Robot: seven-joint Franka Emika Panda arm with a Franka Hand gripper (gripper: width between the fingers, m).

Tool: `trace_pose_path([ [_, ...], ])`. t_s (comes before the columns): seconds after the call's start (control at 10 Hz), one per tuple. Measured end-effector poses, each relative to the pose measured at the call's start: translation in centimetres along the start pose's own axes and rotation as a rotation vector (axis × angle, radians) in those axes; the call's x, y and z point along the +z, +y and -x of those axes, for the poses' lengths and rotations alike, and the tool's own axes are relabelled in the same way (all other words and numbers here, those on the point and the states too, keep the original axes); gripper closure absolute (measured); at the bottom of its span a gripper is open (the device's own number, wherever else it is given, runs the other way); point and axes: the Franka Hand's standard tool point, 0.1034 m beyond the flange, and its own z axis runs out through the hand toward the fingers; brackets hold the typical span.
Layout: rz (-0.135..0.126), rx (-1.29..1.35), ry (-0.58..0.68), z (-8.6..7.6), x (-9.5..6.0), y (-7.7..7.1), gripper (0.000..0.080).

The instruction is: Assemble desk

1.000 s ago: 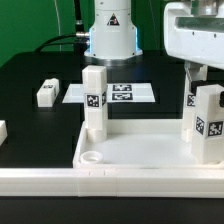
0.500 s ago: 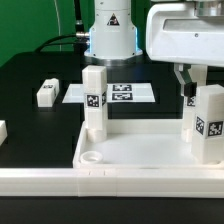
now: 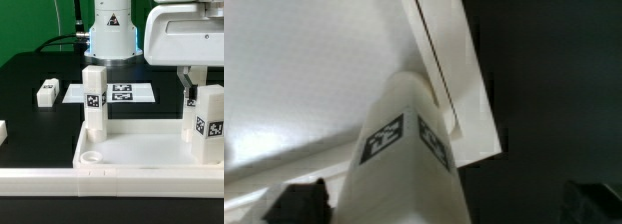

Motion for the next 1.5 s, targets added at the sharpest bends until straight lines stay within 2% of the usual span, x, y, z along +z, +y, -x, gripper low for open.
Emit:
trace_pose_path([
  [0.7,0.004,-0.411,0.001,-0.4,0.0,0.8,0.0151],
  [0.8,0.011,-0.506,0.001,-0.6,0.0,1.1,0.0151],
  [0.9,0.011,-0.486,0.002,-0.7,0.0,1.3,0.0264],
  [1.0,0.011,-0.486,0.002,-0.7,0.0,1.3,0.0264],
  [1.1,0.012,-0.485,0.001,-0.7,0.1,1.3,0.0478],
  [1.2,0.011,-0.485,0.002,-0.7,0.1,1.3,0.0511],
  [1.5,0.011,-0.447,0.002,-0.7,0.1,1.3,0.0511],
])
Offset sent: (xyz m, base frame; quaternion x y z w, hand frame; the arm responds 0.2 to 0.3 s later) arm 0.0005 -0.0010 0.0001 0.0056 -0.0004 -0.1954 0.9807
